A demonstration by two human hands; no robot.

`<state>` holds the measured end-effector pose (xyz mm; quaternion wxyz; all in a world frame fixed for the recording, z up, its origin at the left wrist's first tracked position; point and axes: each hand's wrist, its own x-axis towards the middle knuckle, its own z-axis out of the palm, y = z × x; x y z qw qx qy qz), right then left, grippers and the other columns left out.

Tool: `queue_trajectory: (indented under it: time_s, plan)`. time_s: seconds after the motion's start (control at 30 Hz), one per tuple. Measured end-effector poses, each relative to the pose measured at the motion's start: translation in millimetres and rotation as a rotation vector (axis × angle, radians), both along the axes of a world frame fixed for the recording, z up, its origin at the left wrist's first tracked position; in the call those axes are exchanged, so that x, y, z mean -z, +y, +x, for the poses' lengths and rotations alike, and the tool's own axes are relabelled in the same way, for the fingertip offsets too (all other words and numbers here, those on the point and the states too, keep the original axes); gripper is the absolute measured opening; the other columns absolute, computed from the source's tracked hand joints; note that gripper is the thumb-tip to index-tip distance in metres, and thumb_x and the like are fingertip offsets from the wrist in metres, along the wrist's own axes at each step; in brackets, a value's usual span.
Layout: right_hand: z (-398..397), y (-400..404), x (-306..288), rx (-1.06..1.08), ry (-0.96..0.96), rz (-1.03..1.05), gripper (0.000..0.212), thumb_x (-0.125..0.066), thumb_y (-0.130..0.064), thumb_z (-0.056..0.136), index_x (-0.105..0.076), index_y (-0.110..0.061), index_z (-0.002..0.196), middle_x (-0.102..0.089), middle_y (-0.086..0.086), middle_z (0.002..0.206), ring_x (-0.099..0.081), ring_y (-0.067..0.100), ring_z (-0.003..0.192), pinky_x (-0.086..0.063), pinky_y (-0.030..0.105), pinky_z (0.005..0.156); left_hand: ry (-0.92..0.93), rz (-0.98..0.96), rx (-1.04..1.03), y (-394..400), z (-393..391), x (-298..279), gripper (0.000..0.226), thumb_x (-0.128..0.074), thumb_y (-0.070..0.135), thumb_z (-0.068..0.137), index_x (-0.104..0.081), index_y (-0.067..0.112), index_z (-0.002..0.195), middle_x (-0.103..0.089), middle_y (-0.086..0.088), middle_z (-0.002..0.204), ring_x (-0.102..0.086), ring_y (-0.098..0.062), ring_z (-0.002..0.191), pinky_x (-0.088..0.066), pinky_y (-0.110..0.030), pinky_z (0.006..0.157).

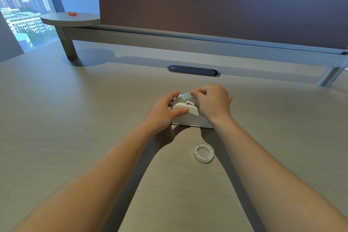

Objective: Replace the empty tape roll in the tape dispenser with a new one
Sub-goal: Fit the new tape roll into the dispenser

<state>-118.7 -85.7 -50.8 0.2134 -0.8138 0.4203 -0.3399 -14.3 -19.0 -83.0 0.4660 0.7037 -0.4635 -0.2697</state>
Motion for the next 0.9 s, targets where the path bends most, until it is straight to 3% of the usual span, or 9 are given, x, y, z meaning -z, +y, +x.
queue_trajectory:
  time_s: [0.1, 0.2, 0.27, 0.33, 0.4, 0.5, 0.63, 0.8, 0.9]
  plan:
    - [-1, 3, -2, -0.004, 0.224, -0.274, 0.031, -0.041, -0.024, 0.091, -0.066, -0.007, 0.095, -0.066, 0.011, 0.101, -0.046, 0.026, 0.099, -0.016, 0.030, 0.075, 0.001, 0.001, 0.002, 0, 0, -1, 0.059, -0.060, 0.025, 0.078, -0.037, 0.018, 0.131, -0.049, -0.010, 0.134, -0.046, -0.023, 0.120, -0.041, -0.041, 0.102]
    - [-4, 1, -10, 0.003, 0.340, -0.363, 0.032, -0.038, -0.026, 0.091, -0.062, -0.004, 0.096, -0.065, 0.013, 0.101, -0.048, 0.027, 0.096, -0.021, 0.032, 0.074, -0.003, 0.012, 0.007, 0, 0, -3, 0.059, -0.060, 0.025, 0.078, -0.036, 0.018, 0.131, -0.048, -0.009, 0.135, -0.046, -0.024, 0.121, -0.041, -0.042, 0.102]
    - [-4, -1, -15, -0.010, 0.353, -0.286, 0.029, -0.038, -0.023, 0.092, -0.060, -0.003, 0.091, -0.064, 0.014, 0.096, -0.049, 0.028, 0.088, -0.025, 0.033, 0.074, 0.000, 0.014, 0.010, 0, 0, -4, 0.059, -0.060, 0.025, 0.078, -0.036, 0.018, 0.131, -0.048, -0.009, 0.135, -0.046, -0.024, 0.120, -0.042, -0.042, 0.102]
    - [-2, -5, -18, -0.044, 0.368, -0.155, 0.030, -0.034, -0.021, 0.092, -0.054, -0.006, 0.076, -0.059, 0.009, 0.076, -0.047, 0.029, 0.080, -0.028, 0.035, 0.073, -0.006, 0.018, 0.010, 0, -1, -4, 0.058, -0.059, 0.025, 0.078, -0.036, 0.018, 0.131, -0.048, -0.009, 0.135, -0.046, -0.024, 0.120, -0.042, -0.040, 0.101]
    - [1, -7, -19, -0.067, 0.376, -0.021, 0.039, -0.033, -0.028, 0.093, -0.039, -0.013, 0.058, -0.042, 0.001, 0.059, -0.046, 0.029, 0.074, -0.030, 0.035, 0.070, -0.007, 0.020, 0.011, 1, 0, -4, 0.058, -0.060, 0.025, 0.078, -0.036, 0.017, 0.131, -0.048, -0.009, 0.134, -0.046, -0.024, 0.119, -0.042, -0.039, 0.100]
    - [7, -8, -21, -0.058, 0.385, 0.114, 0.047, -0.044, -0.043, 0.086, -0.032, -0.016, 0.050, -0.035, 0.002, 0.053, -0.039, 0.021, 0.056, -0.030, 0.031, 0.054, 0.002, 0.015, 0.011, 2, 0, -4, 0.057, -0.061, 0.026, 0.078, -0.039, 0.018, 0.130, -0.050, -0.009, 0.132, -0.049, -0.022, 0.115, -0.043, -0.038, 0.098]
    - [8, -11, -28, -0.039, 0.314, 0.331, 0.041, -0.060, -0.038, 0.079, -0.042, -0.010, 0.056, -0.044, 0.006, 0.058, -0.042, 0.016, 0.051, -0.030, 0.025, 0.046, -0.006, 0.032, 0.022, 2, 0, -5, 0.057, -0.060, 0.028, 0.078, -0.039, 0.018, 0.130, -0.051, -0.010, 0.132, -0.049, -0.024, 0.116, -0.044, -0.042, 0.099]
    - [0, -16, -42, -0.011, 0.189, 0.448, 0.028, -0.063, -0.021, 0.080, -0.049, -0.005, 0.060, -0.066, 0.016, 0.086, -0.065, 0.026, 0.078, -0.053, 0.035, 0.073, -0.008, 0.047, 0.023, 2, 0, -6, 0.058, -0.060, 0.028, 0.078, -0.037, 0.019, 0.130, -0.049, -0.009, 0.133, -0.047, -0.025, 0.118, -0.042, -0.043, 0.101]
    - [-9, -18, -50, -0.046, 0.104, 0.573, 0.021, -0.057, -0.007, 0.083, -0.052, -0.004, 0.062, -0.065, 0.018, 0.084, -0.065, 0.026, 0.074, -0.055, 0.034, 0.073, -0.005, 0.048, 0.018, 3, -1, -7, 0.058, -0.060, 0.028, 0.078, -0.037, 0.020, 0.130, -0.049, -0.009, 0.134, -0.047, -0.024, 0.118, -0.042, -0.043, 0.102]
